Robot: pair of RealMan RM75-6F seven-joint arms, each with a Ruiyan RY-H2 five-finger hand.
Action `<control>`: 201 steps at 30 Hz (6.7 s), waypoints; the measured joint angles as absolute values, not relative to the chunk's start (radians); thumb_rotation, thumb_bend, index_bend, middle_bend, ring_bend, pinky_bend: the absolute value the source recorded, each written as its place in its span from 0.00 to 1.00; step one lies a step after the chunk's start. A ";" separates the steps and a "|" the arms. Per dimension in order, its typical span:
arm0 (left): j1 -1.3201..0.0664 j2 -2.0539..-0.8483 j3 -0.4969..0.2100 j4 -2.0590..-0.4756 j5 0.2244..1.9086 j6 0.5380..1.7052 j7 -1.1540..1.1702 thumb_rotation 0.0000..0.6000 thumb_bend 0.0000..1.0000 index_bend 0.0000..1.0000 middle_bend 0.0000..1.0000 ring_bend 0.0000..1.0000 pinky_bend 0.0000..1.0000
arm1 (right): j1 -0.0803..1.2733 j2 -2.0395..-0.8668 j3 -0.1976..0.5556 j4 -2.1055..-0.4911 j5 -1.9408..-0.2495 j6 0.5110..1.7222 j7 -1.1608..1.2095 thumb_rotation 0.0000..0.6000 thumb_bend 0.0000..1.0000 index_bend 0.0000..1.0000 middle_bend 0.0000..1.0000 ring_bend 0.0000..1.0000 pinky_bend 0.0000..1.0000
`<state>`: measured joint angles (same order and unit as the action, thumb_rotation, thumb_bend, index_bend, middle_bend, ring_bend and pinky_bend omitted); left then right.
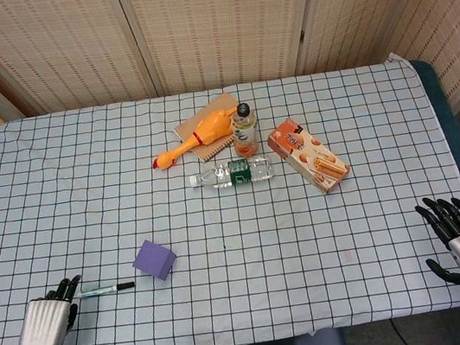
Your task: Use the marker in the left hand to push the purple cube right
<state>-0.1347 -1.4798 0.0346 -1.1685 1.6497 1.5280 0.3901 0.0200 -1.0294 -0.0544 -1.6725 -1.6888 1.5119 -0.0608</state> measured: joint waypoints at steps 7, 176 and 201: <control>-0.170 -1.533 0.039 -1.095 1.643 1.441 0.395 1.00 0.41 0.34 0.44 0.85 1.00 | 0.021 -1.033 -0.053 -1.673 -1.682 1.505 -0.071 1.00 0.18 0.00 0.00 0.00 0.00; -0.489 -1.981 0.154 -0.473 1.792 1.578 0.138 1.00 0.61 0.78 0.77 0.87 1.00 | 0.030 -1.014 -0.080 -1.678 -1.708 1.488 -0.057 1.00 0.18 0.00 0.00 0.00 0.00; -0.518 -2.007 0.141 -0.547 1.811 1.553 0.200 1.00 0.61 0.78 0.77 0.87 1.00 | 0.017 -0.998 -0.086 -1.668 -1.734 1.524 -0.014 1.00 0.17 0.00 0.00 0.00 0.00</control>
